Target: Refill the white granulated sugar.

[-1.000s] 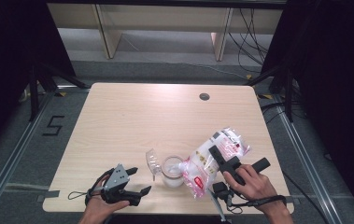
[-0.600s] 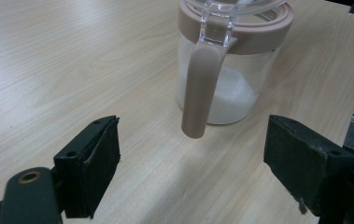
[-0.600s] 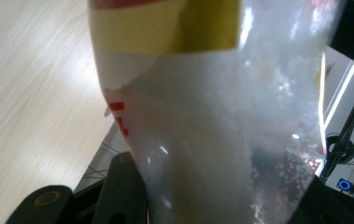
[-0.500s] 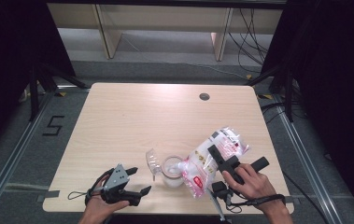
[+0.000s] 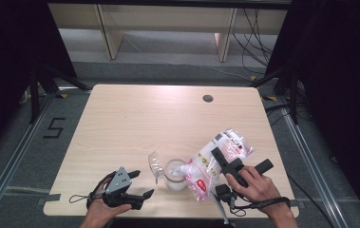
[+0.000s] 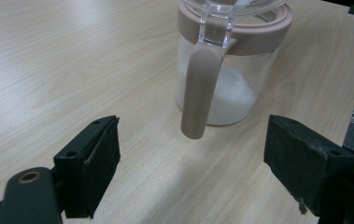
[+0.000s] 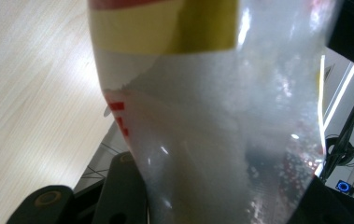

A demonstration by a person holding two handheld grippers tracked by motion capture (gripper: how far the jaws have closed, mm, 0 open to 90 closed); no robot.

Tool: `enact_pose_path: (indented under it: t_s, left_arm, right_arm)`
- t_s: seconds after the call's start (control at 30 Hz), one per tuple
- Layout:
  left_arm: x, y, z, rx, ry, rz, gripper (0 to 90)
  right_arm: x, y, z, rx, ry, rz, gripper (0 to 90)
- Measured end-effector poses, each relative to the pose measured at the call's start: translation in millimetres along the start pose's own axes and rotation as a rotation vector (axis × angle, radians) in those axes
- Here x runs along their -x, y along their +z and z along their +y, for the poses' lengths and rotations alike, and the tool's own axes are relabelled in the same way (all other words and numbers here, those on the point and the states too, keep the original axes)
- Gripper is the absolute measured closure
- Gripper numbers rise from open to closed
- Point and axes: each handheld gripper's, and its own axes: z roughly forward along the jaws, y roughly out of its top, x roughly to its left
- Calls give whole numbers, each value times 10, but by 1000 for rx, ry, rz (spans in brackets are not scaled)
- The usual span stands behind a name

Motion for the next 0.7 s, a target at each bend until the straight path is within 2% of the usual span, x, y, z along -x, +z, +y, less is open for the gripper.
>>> enact_pose_path:
  t_s: [0.07,0.17,0.33,0.7]
  left_arm:
    - [-3,4,-1,4,-2,-8,180]
    - [-2,5,-2,4,-2,-6,180]
    - [-2,2,-1,4,-1,-6,180]
    - [-3,3,-1,4,0,-5,180]
  right_arm:
    - [11,5,0,9,-15,-3,635]
    - [3,-4,2,0,-2,-2,636]
    - [15,-1,2,8,-18,-11,637]
    - [21,-6,-7,5,-22,-13,648]
